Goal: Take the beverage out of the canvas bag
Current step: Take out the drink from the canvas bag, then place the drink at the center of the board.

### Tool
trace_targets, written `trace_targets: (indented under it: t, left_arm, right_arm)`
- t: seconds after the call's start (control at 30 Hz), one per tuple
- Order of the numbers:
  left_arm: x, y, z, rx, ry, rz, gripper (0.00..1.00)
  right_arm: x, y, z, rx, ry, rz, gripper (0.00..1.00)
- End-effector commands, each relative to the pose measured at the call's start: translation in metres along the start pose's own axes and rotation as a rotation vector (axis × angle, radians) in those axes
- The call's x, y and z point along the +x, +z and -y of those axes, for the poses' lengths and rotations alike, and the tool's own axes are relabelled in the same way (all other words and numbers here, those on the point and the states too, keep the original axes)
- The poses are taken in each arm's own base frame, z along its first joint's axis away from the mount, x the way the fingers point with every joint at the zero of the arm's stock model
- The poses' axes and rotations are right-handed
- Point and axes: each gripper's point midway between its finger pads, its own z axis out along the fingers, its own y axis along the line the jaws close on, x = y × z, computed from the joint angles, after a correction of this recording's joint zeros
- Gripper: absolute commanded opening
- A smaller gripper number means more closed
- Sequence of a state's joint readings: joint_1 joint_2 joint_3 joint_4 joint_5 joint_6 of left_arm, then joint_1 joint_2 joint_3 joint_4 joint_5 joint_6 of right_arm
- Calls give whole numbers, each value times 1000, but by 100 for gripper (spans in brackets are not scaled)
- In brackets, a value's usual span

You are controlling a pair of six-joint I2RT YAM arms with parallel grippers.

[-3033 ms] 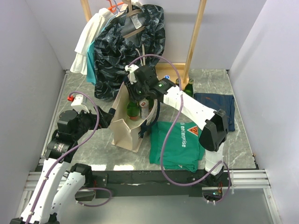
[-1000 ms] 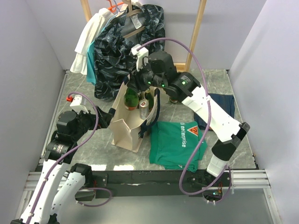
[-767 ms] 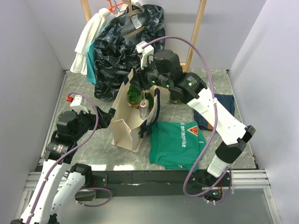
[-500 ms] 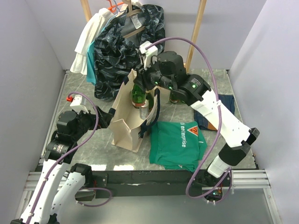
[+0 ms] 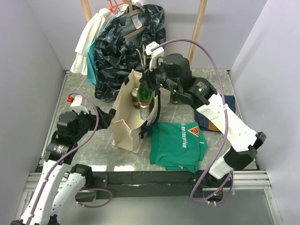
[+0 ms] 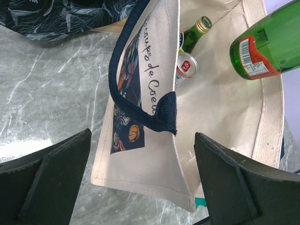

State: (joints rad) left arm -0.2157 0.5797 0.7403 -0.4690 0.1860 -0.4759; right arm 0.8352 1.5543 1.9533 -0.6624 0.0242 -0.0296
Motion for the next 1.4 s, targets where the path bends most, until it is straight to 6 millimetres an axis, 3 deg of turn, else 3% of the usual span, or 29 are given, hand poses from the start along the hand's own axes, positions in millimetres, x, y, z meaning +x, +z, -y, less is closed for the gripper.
trace_targets:
  t: [0.0, 0.47, 0.93, 1.37]
  left_arm:
    - [-8, 0, 4, 13, 1, 30, 96]
    - [-9, 0, 4, 13, 2, 32, 96]
    - [-11, -1, 4, 8, 2, 40, 96]
    - [-14, -1, 1, -12, 3, 53, 96]
  right_arm:
    - [-85, -52, 14, 72, -4, 318, 0]
    - [-79, -77, 40, 195, -6, 342, 0]
    - [-88, -109, 62, 299, 5, 410, 0]
    - [-63, -107, 92, 375, 44, 366, 0]
